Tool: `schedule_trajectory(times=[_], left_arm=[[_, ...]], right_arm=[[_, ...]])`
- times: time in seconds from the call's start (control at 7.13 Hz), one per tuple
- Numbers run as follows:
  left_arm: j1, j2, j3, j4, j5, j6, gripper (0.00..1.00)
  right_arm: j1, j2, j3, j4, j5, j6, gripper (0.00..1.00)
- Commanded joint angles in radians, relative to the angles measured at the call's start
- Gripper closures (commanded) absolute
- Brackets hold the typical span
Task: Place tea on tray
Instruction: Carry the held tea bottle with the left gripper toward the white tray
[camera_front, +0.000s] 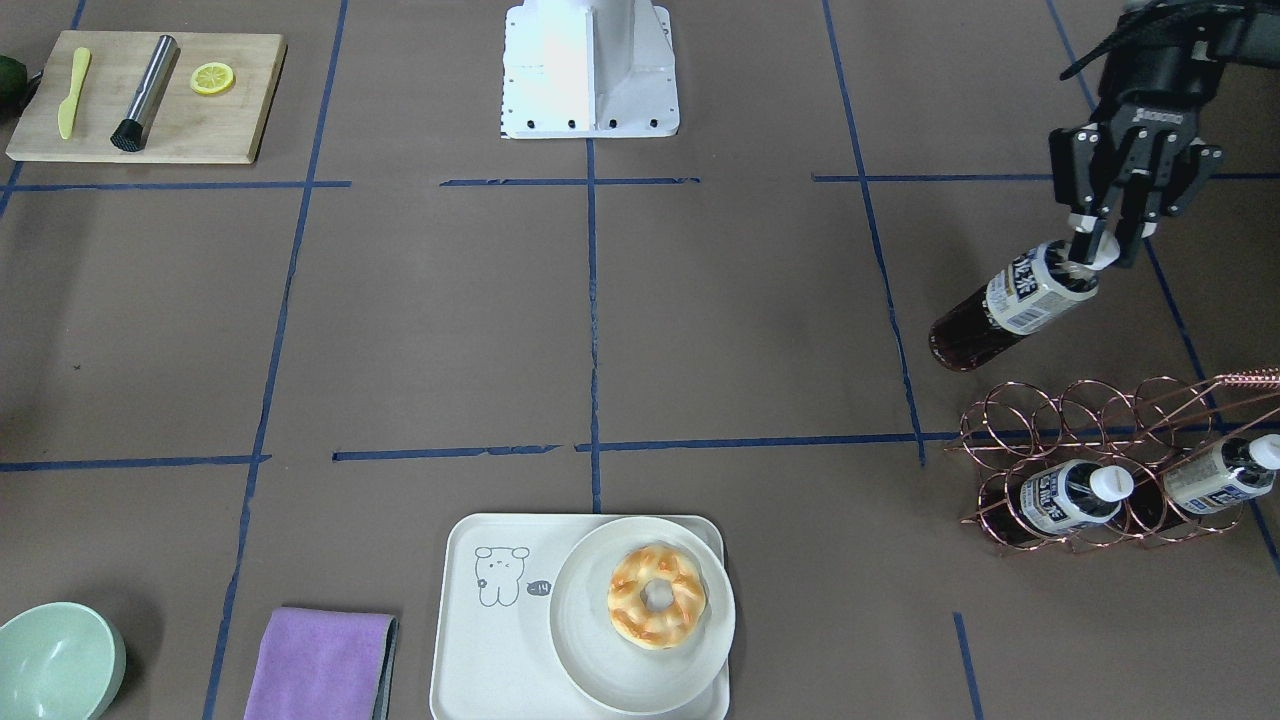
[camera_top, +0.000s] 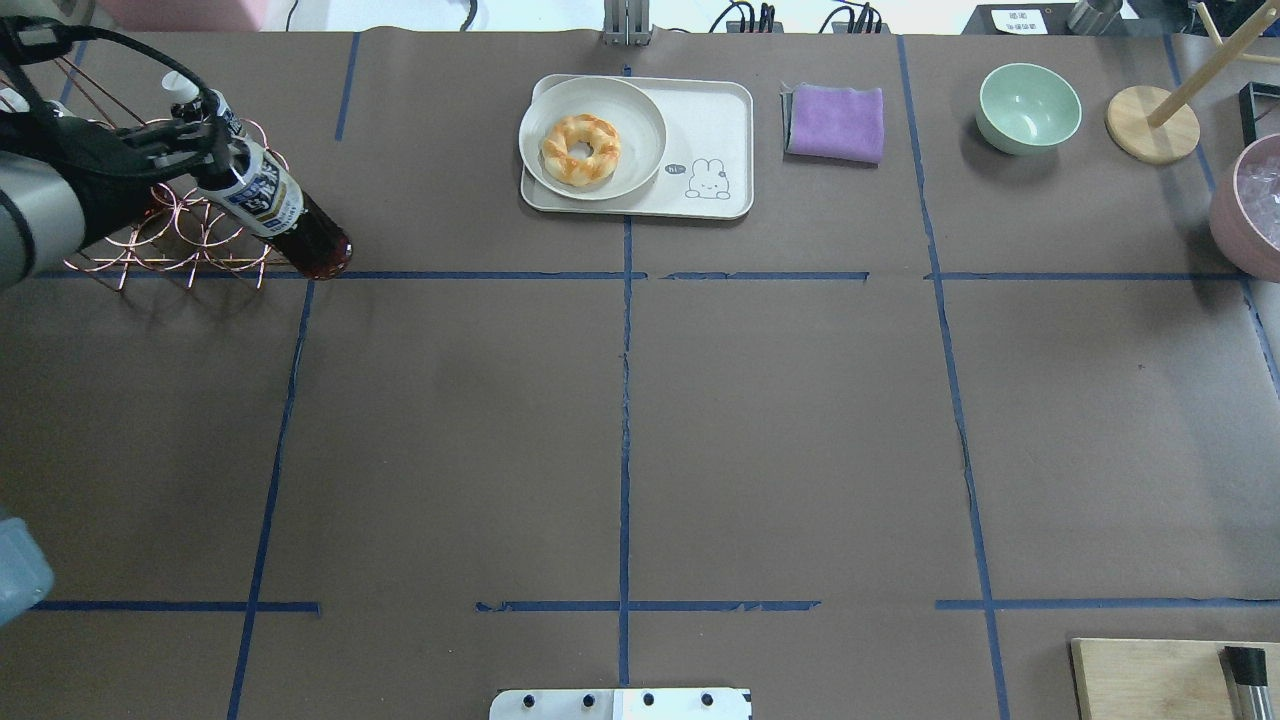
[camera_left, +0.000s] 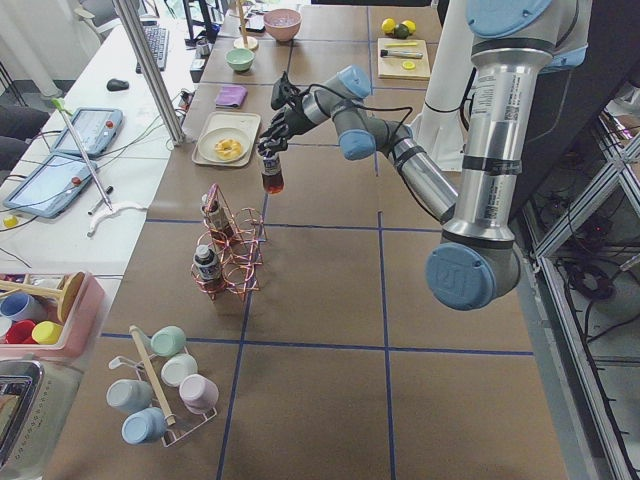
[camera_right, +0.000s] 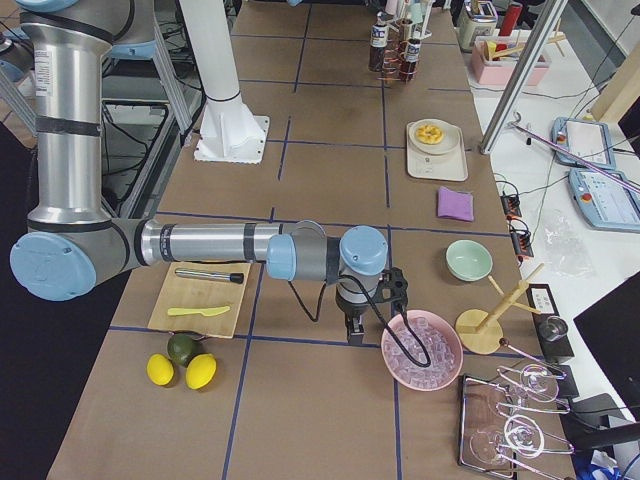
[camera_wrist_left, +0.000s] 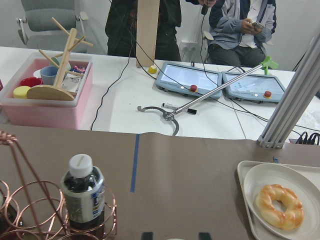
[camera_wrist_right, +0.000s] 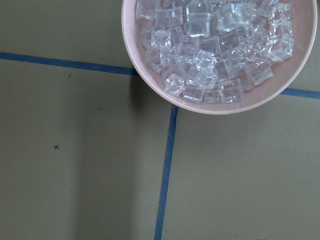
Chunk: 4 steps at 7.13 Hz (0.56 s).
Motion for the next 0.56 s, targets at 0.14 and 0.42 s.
schedule_trajectory(times=[0.14, 0.42], left_arm=[[0.227, -0.380, 0.209, 0.258, 0.311, -0.145, 0.99], [0.270, -0.508, 0.367, 0.259, 0.331, -0.175, 0.98]], right_arm=[[0.000, 0.000, -0.003, 0.000, 0.000, 0.000, 0.00], [0.000, 0.000, -0.002, 0.000, 0.000, 0.001, 0.00]])
